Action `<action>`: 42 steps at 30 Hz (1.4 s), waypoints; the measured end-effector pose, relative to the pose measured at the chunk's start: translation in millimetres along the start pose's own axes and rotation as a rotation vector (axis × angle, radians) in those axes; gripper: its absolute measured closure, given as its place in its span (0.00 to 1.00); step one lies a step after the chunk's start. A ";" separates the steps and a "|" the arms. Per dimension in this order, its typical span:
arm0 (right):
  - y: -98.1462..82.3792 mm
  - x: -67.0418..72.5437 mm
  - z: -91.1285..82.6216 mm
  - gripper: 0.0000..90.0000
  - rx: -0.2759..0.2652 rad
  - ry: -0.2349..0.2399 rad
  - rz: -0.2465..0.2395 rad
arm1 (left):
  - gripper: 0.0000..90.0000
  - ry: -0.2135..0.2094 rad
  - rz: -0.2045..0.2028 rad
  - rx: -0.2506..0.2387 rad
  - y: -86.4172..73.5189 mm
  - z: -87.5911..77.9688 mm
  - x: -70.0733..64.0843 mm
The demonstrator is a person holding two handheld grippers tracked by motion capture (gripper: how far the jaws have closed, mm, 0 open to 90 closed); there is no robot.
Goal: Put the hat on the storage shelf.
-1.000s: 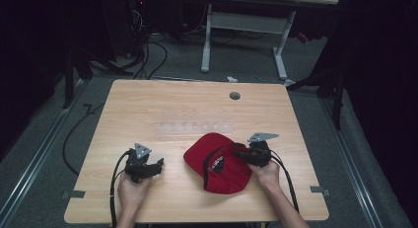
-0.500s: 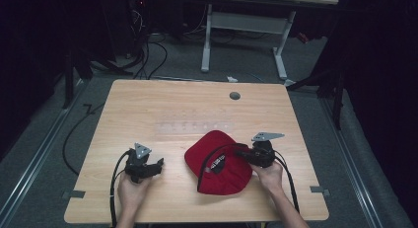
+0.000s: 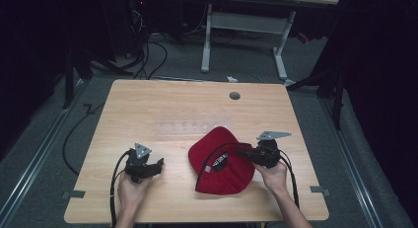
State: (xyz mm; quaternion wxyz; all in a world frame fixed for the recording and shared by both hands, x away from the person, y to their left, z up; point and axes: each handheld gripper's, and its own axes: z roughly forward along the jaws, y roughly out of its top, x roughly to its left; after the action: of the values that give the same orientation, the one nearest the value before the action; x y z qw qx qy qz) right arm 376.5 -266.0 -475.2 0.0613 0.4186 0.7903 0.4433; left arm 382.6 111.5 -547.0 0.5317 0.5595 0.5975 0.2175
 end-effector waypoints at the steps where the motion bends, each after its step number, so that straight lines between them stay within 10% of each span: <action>1: 0.7 0.6 -1.4 0.94 -0.001 0.001 0.001 | 0.33 0.000 0.000 0.000 0.0 0.0 0.0; 42: 24.6 5.0 -38.0 0.95 -0.055 0.005 0.072 | 0.32 -0.068 0.028 0.018 1.0 -4.1 -9.1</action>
State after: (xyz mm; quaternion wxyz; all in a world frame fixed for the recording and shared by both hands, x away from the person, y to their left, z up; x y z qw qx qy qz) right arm 370.4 -280.8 -432.6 0.0545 0.4439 0.7623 0.4678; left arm 377.7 104.9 -541.1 0.5434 0.5796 0.5733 0.2002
